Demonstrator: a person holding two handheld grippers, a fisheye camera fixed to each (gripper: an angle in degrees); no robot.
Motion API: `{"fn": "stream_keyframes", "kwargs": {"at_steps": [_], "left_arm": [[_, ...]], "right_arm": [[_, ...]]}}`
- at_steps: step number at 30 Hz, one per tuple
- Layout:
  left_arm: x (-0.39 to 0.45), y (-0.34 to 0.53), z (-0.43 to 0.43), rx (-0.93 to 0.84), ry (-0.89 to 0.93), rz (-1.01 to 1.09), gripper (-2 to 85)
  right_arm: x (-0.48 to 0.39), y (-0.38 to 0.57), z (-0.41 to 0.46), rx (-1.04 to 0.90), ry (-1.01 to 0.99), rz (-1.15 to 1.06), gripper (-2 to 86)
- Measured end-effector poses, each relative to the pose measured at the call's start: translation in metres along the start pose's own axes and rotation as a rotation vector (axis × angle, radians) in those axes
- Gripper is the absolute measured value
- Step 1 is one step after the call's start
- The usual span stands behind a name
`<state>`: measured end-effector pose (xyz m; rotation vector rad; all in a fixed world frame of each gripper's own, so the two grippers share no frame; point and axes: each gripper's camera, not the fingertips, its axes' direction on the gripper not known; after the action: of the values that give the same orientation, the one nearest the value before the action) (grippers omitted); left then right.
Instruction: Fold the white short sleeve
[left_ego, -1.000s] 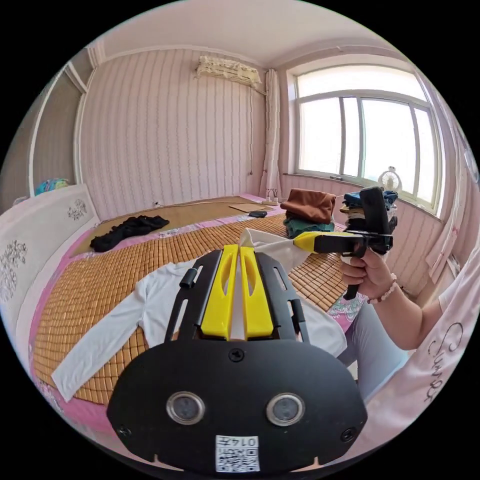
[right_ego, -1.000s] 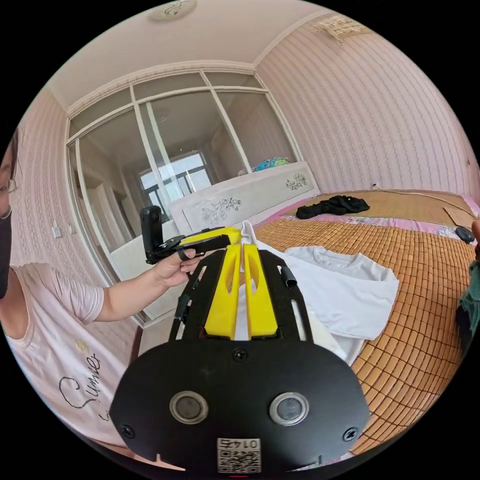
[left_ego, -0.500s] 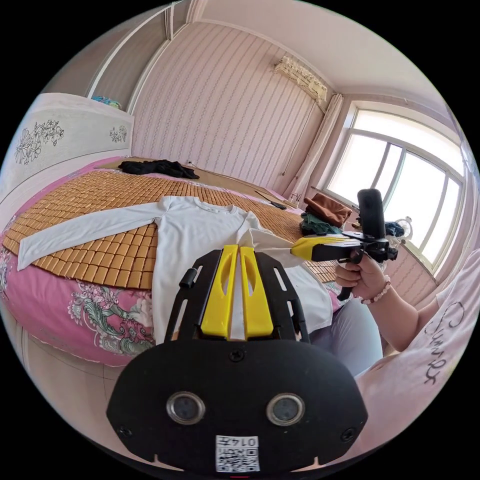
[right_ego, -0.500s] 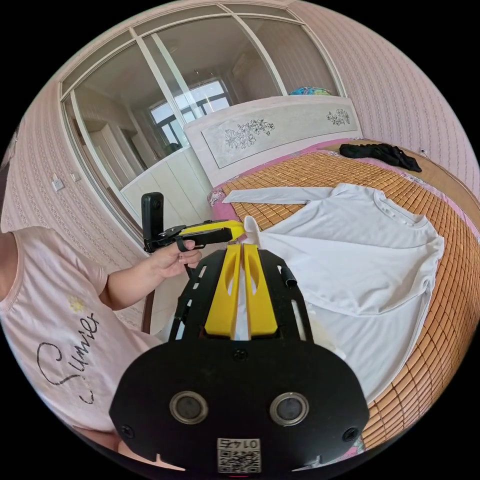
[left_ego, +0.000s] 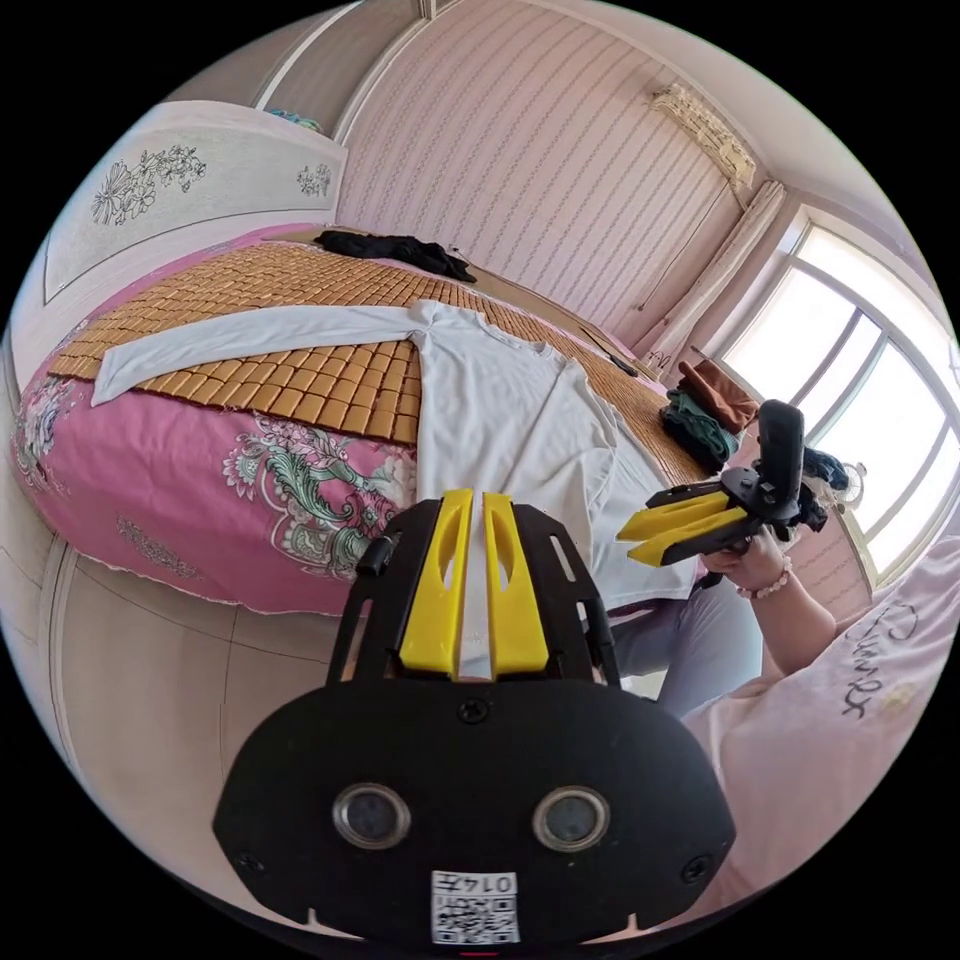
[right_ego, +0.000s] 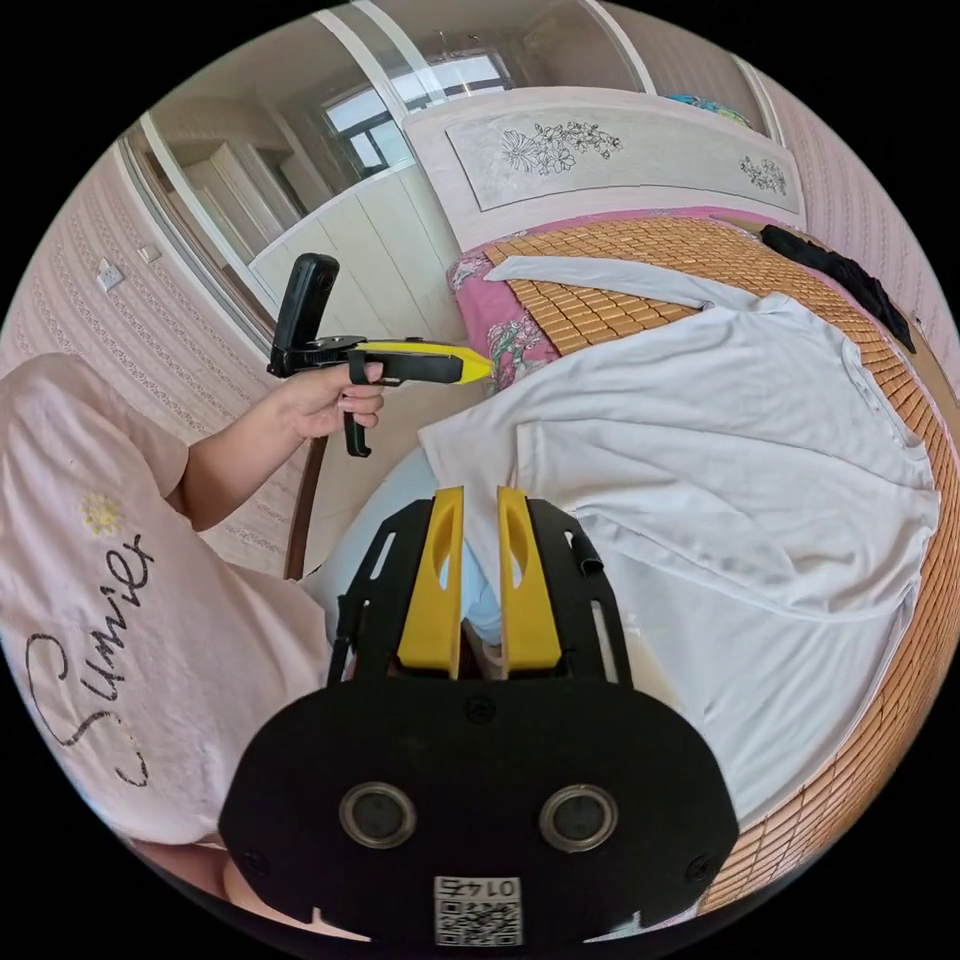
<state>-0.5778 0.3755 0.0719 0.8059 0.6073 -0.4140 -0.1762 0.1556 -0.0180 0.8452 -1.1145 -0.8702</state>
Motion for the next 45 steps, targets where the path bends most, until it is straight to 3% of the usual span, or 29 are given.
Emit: {"fn": "stream_keyframes", "kwargs": {"at_steps": [3, 8, 11, 22, 31, 45], "left_arm": [[0.011, -0.008, 0.006, -0.007, 0.002, 0.055, 4.8], [0.034, -0.024, 0.043, -0.132, -0.026, 0.131, 7.0], [0.037, -0.031, 0.066, -0.239, -0.078, 0.146, 5.7], [0.020, -0.031, 0.059, -0.219, -0.053, 0.119, -0.9], [-0.002, -0.021, 0.048, -0.206, 0.015, 0.068, -1.0], [-0.029, 0.024, 0.065, -0.210, -0.009, 0.056, -1.0]], "right_arm": [[0.009, 0.013, 0.002, 0.038, 0.111, 0.047, 6.8], [0.011, 0.006, 0.033, -0.064, 0.231, 0.095, 9.9], [0.011, 0.011, 0.050, -0.079, 0.319, 0.123, 9.9], [0.037, 0.019, 0.058, -0.026, 0.449, 0.185, 7.2], [0.065, 0.044, 0.039, -0.058, 0.374, 0.234, 0.0], [0.052, 0.043, 0.042, -0.048, 0.319, 0.085, 4.0]]}}
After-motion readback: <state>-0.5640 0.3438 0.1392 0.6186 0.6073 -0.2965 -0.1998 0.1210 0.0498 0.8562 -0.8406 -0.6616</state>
